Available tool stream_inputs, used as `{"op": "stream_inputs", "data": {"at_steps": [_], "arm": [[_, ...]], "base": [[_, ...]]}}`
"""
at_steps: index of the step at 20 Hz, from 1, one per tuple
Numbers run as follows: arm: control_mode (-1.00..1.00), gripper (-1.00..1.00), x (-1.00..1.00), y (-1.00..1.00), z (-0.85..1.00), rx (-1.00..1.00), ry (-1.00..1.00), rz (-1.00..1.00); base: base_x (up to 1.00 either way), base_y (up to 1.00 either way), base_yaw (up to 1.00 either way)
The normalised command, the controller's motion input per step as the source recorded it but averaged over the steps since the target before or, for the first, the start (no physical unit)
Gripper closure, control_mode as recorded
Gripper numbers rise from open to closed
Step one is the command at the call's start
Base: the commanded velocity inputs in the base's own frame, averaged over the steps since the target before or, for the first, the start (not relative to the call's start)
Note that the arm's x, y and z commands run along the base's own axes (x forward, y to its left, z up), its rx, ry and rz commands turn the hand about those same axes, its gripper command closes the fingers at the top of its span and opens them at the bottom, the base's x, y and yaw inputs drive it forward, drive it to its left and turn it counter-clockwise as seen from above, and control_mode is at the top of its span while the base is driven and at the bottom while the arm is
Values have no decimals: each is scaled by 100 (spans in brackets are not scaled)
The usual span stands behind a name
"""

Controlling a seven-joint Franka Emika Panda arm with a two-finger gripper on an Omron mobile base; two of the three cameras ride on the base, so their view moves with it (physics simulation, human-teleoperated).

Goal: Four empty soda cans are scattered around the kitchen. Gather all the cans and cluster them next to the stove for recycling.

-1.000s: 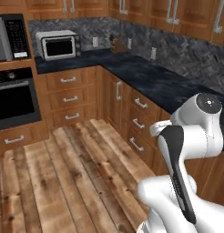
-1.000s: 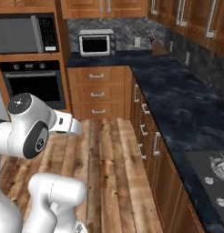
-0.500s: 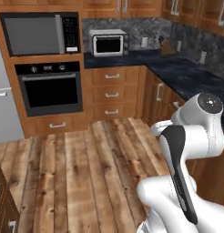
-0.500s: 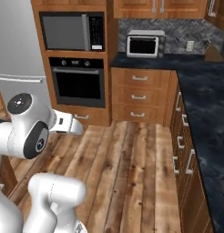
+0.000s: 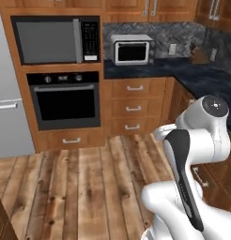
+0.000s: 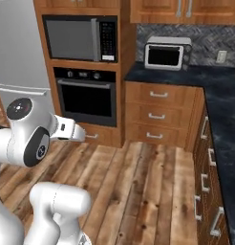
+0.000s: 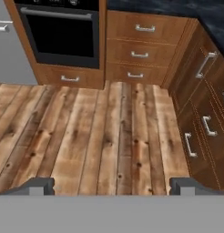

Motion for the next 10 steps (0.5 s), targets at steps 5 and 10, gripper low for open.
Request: {"op": "stream_inputs", "data": {"at_steps": [5,10], "arm": [[100,-100,0,0,0,0,0,0],[100,-100,0,0,0,0,0,0]], "base": [[100,7,20],[87,3,27]]}}
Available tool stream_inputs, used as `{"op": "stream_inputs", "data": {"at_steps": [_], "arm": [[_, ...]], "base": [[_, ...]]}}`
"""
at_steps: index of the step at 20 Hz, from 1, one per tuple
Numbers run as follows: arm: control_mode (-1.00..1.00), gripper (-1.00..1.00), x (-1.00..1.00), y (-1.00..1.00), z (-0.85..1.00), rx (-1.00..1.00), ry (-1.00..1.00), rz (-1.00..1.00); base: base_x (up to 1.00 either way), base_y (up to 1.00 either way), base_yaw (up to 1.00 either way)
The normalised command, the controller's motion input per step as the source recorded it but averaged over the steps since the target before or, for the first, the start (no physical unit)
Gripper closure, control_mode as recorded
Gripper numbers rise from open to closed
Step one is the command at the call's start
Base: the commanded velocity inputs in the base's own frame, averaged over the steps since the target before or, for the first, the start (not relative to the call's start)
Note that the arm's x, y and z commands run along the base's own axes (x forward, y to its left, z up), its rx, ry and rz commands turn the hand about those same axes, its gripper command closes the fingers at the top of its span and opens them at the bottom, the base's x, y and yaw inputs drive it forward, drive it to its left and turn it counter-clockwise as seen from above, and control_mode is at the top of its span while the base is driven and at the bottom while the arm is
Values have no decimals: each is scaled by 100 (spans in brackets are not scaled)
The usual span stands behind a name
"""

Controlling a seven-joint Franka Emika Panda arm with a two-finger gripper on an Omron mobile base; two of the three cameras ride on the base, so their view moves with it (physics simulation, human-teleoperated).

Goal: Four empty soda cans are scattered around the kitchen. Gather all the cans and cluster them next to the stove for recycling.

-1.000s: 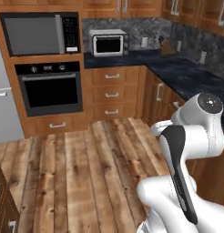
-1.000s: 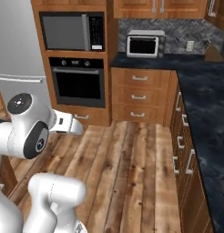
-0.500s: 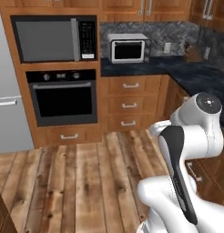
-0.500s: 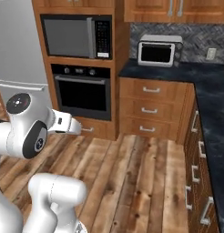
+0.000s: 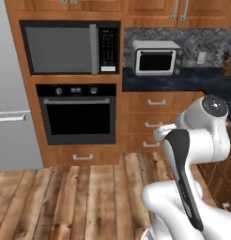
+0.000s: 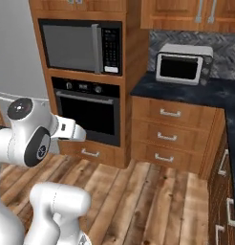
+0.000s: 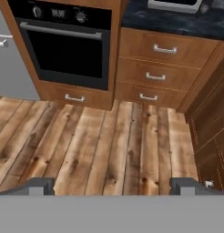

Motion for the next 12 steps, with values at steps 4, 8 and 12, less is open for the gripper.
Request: {"op": "stream_inputs", "data": {"at_steps": [4,8,12], "arm": [[100,-100,0,0,0,0,0,0],[100,-100,0,0,0,0,0,0],[100,-100,0,0,0,0,0,0]], "base": [[29,0,47],[0,0,50],[1,3,50]]}}
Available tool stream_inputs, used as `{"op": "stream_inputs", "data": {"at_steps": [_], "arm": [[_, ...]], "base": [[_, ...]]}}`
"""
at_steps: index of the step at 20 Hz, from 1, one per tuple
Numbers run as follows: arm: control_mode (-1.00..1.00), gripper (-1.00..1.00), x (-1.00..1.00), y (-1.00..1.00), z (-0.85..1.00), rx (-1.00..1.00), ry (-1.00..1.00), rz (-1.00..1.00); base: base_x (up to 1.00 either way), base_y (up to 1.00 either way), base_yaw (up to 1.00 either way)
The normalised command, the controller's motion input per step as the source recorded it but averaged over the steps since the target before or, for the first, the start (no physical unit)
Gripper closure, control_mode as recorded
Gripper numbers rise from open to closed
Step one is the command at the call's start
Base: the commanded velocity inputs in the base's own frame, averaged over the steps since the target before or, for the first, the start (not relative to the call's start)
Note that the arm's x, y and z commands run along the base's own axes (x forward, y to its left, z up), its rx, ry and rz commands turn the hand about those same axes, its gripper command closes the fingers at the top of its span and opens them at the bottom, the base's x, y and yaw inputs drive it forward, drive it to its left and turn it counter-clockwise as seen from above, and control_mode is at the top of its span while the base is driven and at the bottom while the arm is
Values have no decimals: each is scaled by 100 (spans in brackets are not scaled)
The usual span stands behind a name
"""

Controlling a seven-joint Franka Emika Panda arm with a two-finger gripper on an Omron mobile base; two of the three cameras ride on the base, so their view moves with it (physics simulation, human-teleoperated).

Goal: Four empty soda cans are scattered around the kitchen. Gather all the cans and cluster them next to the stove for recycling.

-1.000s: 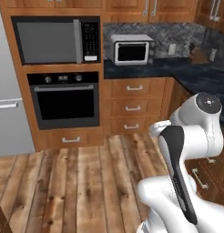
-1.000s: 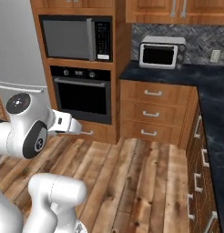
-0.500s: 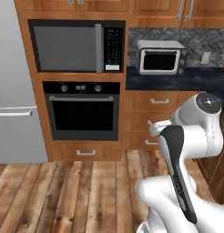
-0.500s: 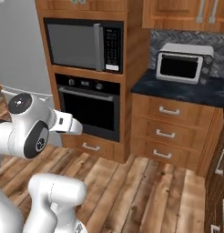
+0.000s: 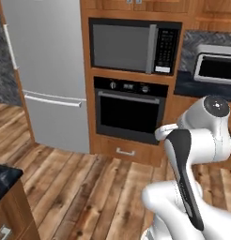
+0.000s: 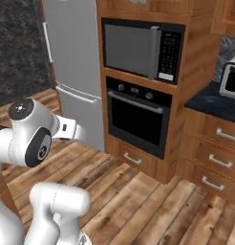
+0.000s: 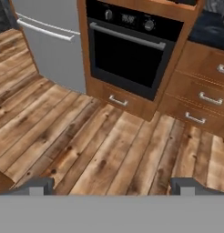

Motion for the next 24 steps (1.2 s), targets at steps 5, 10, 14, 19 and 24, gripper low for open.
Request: {"op": "stream_inputs", "data": {"at_steps": [5,10,14,19,24], "arm": [[100,-100,0,0,0,0,0,0],[100,-100,0,0,0,0,0,0],[100,-100,0,0,0,0,0,0],[100,-100,0,0,0,0,0,0],[100,-100,0,0,0,0,0,0]], "base": [[54,16,36],[82,11,29],[91,5,29],[76,3,35],[35,0,49]]}}
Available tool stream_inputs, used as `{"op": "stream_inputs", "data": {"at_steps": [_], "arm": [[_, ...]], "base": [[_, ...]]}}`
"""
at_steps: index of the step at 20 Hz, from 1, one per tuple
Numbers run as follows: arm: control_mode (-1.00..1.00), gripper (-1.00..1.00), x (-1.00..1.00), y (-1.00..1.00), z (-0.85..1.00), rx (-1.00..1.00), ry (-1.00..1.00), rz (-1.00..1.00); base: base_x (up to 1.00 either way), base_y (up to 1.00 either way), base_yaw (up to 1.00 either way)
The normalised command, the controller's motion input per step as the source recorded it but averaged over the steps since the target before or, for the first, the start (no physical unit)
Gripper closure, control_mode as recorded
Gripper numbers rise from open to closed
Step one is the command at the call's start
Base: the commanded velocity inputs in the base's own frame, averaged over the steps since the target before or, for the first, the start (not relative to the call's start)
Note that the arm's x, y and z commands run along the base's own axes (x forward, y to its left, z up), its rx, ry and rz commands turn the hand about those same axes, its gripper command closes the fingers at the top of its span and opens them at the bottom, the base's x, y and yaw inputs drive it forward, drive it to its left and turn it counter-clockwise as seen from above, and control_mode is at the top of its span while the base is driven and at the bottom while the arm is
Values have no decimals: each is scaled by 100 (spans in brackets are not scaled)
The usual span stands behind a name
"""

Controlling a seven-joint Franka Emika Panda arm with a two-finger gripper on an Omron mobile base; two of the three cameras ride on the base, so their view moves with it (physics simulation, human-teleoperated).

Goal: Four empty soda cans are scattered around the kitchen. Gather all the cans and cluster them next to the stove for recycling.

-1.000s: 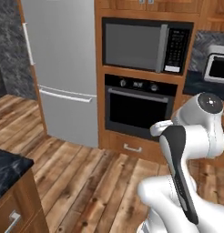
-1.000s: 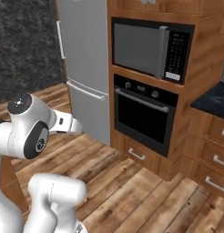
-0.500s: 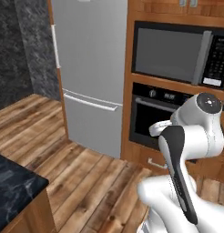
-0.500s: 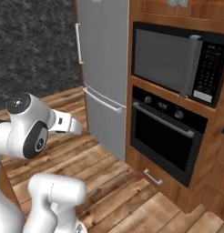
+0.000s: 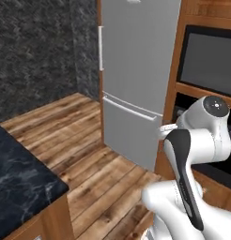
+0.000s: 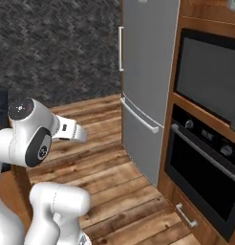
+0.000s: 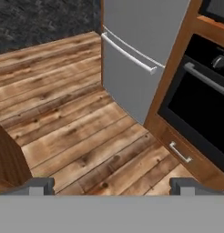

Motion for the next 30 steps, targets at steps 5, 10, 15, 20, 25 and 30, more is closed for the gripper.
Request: {"op": "stream_inputs", "data": {"at_steps": [5,10,15,20,25,30], "arm": [[100,-100,0,0,0,0,0,0],[100,-100,0,0,0,0,0,0],[100,-100,0,0,0,0,0,0],[100,-100,0,0,0,0,0,0],[100,-100,0,0,0,0,0,0],[100,-100,0,0,0,0,0,0]], "base": [[34,0,49],[53,0,43],[65,0,40],[52,-15,39],[1,-91,21],[19,-80,17]]}}
